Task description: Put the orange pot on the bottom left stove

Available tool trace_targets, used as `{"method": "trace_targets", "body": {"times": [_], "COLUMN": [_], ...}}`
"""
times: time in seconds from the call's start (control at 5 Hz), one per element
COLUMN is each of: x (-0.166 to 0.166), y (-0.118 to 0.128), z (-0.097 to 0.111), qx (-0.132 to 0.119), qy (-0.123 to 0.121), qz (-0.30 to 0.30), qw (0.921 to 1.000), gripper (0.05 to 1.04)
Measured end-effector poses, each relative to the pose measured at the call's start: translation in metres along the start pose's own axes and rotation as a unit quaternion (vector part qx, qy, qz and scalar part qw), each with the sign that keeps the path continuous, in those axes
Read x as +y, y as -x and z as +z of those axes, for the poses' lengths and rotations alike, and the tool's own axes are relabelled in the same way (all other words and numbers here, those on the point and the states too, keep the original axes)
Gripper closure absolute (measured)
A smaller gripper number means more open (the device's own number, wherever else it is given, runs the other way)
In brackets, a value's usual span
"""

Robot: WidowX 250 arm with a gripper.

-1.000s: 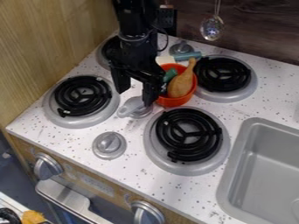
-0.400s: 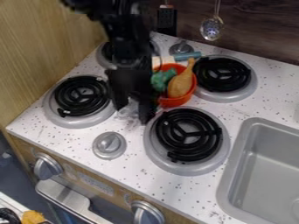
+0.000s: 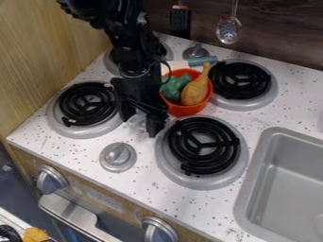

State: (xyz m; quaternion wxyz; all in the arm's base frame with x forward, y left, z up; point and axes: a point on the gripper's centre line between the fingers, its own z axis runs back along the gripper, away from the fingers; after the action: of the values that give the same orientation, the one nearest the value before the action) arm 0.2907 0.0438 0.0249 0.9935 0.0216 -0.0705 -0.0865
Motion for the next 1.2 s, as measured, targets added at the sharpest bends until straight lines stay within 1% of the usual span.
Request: {"method": "trace_targets", "body": {"times": [0.2, 0.4, 0.6, 0.8, 1.0, 1.2], "x": [0.000, 0.000, 0.002, 0.004, 0.001, -0.005], "y": [0.000, 0.000, -0.002, -0.004, -0.002, 0.003], "z": [0.000, -0.006, -0.009, -0.010, -0.012, -0.002], "qx": [0.001, 0.001, -0.003, -0.015, -0.013, -0.008], "qy": [-0.001, -0.001, -0.004, -0.014, -0.006, 0.004], "qz": [-0.006, -0.014, -0.020, -0.033, -0.027, 0.019], "qw": [1.0000, 0.9999, 0.9998, 0.9993, 0.9995, 0.9998], "gripper": [0.170, 0.233, 0.545, 0.698, 0.701, 0.701]}}
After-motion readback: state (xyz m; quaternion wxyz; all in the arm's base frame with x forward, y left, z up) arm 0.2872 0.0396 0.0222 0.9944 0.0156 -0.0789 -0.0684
